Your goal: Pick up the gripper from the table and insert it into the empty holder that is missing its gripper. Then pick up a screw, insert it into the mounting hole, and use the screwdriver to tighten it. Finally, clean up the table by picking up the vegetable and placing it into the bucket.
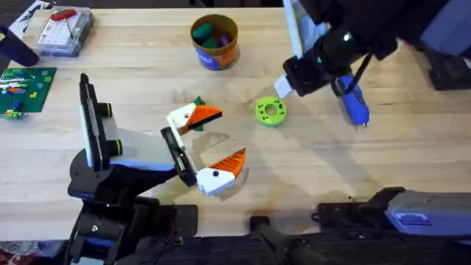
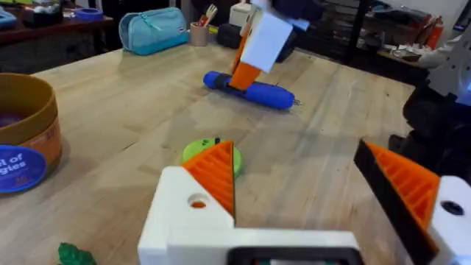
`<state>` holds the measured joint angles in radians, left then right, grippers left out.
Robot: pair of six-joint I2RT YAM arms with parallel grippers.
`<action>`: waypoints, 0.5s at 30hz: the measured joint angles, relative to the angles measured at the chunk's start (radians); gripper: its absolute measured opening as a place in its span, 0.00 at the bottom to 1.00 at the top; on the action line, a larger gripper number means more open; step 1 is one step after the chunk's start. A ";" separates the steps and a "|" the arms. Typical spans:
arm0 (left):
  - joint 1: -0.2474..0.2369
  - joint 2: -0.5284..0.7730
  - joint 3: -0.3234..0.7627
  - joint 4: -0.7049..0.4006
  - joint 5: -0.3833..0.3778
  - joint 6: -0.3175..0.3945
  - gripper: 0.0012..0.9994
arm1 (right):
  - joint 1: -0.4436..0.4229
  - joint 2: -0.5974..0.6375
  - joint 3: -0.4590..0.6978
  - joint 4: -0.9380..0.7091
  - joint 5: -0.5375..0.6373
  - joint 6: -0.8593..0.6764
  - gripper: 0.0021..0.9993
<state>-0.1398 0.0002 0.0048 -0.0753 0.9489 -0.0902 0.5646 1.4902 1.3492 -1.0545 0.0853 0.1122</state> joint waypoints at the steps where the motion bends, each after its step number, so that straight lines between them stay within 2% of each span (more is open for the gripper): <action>1: 0.000 0.000 0.000 0.000 0.000 0.000 0.99 | -0.007 -0.006 -0.027 0.021 0.000 0.010 0.29; 6: 0.000 0.000 0.000 0.000 0.000 0.000 0.99 | -0.041 -0.017 -0.144 0.104 -0.004 0.043 0.29; 15: 0.000 0.000 0.000 0.000 -0.003 0.000 0.99 | -0.077 0.017 -0.217 0.123 -0.008 0.050 0.29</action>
<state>-0.1398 0.0002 0.0048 -0.0753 0.9459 -0.0901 0.4872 1.5074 1.1324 -0.9315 0.0777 0.1619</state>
